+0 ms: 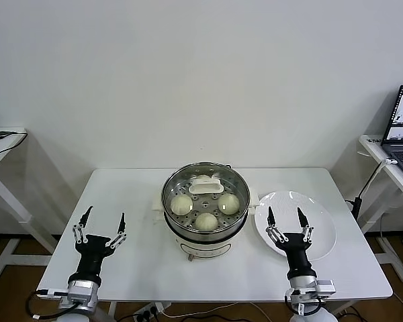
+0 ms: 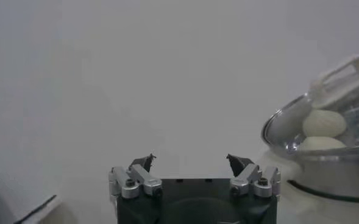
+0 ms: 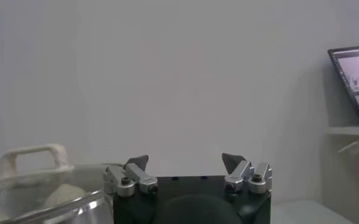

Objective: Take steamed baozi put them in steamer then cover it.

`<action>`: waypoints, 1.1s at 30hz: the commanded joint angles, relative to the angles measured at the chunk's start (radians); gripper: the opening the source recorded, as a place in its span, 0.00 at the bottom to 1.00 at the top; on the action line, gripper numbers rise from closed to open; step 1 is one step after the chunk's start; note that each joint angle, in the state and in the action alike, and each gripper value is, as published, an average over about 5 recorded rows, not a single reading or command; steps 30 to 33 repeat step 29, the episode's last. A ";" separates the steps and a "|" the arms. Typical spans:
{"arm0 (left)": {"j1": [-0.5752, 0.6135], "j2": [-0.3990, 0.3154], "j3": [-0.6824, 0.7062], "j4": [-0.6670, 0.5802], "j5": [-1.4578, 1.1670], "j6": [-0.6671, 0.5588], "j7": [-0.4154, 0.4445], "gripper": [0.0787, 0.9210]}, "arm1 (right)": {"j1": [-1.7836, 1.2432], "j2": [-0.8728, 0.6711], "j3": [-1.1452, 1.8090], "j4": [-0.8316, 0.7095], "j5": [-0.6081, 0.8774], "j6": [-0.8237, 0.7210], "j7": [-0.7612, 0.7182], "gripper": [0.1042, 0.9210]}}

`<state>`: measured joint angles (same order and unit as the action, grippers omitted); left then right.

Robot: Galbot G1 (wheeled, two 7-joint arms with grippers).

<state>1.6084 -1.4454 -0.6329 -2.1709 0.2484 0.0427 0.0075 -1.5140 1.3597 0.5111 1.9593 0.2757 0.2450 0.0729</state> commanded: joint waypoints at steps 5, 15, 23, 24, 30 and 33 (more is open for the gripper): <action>0.042 -0.009 -0.040 0.026 -0.085 -0.068 -0.004 0.88 | -0.019 0.003 -0.003 0.031 -0.024 -0.029 0.007 0.88; 0.037 -0.013 -0.041 0.039 -0.083 -0.078 -0.006 0.88 | -0.024 0.006 -0.004 0.033 -0.042 -0.042 0.015 0.88; 0.031 -0.013 -0.047 0.041 -0.079 -0.080 -0.006 0.88 | -0.023 0.007 -0.004 0.037 -0.049 -0.050 0.014 0.88; 0.030 -0.014 -0.048 0.043 -0.078 -0.079 -0.007 0.88 | -0.024 0.007 -0.003 0.036 -0.051 -0.050 0.014 0.88; 0.024 -0.017 -0.047 0.048 -0.077 -0.079 -0.007 0.88 | -0.029 0.009 -0.002 0.038 -0.053 -0.050 0.015 0.88; 0.024 -0.017 -0.047 0.048 -0.077 -0.079 -0.007 0.88 | -0.029 0.009 -0.002 0.038 -0.053 -0.050 0.015 0.88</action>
